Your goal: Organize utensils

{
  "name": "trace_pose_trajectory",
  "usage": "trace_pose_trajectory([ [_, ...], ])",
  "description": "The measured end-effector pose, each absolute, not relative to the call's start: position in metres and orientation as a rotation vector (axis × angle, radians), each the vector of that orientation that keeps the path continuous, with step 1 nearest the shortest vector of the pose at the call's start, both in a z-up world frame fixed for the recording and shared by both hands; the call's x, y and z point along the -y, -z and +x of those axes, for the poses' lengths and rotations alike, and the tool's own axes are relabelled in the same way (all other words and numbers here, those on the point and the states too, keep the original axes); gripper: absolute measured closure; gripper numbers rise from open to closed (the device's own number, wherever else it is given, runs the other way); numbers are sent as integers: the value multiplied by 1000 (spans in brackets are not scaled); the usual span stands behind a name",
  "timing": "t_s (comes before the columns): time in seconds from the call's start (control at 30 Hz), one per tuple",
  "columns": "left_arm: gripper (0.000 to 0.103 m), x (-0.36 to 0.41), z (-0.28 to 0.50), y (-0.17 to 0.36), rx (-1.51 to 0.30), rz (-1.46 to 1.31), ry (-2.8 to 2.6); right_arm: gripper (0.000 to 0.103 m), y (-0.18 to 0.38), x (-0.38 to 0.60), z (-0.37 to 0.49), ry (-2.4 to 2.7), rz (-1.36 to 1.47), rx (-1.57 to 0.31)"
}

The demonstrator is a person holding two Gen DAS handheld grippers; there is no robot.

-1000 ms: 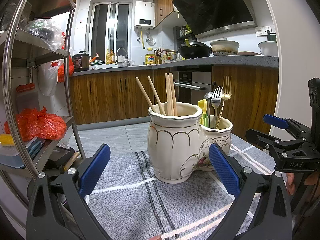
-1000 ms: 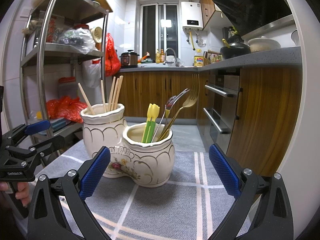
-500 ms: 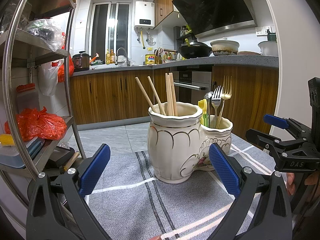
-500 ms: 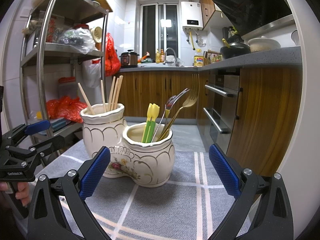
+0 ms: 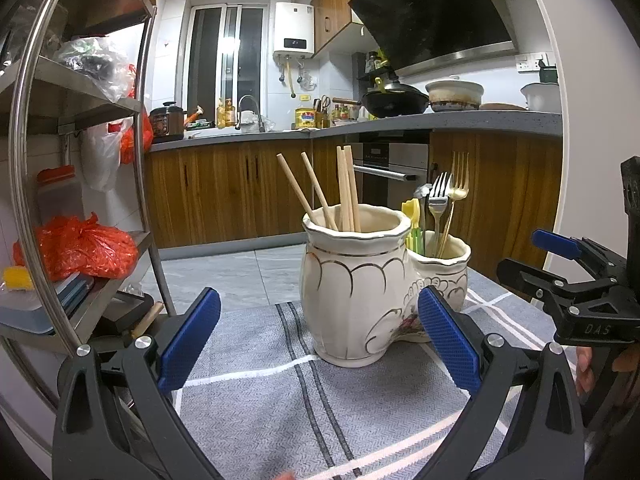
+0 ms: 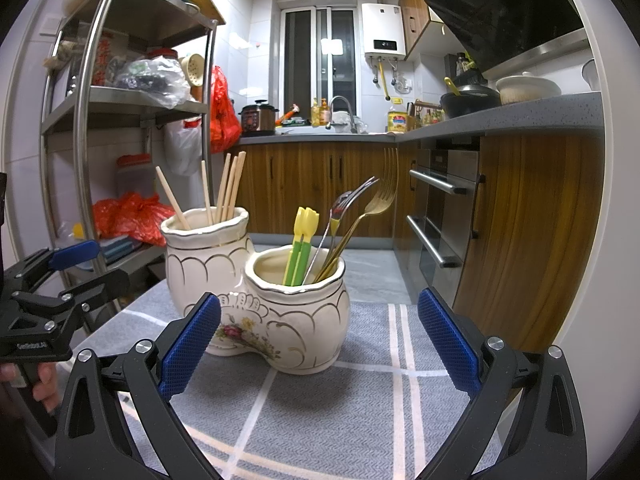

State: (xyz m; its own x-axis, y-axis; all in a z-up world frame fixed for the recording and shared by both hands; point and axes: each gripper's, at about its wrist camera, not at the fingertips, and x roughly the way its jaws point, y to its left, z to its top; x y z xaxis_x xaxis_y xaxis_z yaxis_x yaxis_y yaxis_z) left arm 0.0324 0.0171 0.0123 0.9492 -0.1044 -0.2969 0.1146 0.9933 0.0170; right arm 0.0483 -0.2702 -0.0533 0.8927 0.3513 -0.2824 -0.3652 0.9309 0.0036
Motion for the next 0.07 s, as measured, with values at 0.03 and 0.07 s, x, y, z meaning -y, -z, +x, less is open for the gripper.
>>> trace_pose_trajectory([
  [0.03,6,-17,32,-12,-300,35,111,5,53,271,49,-372,-50,-283],
  [0.07,6,-18,32,-12,-301,34,111,5,53,271,49,-373,-49,-283],
])
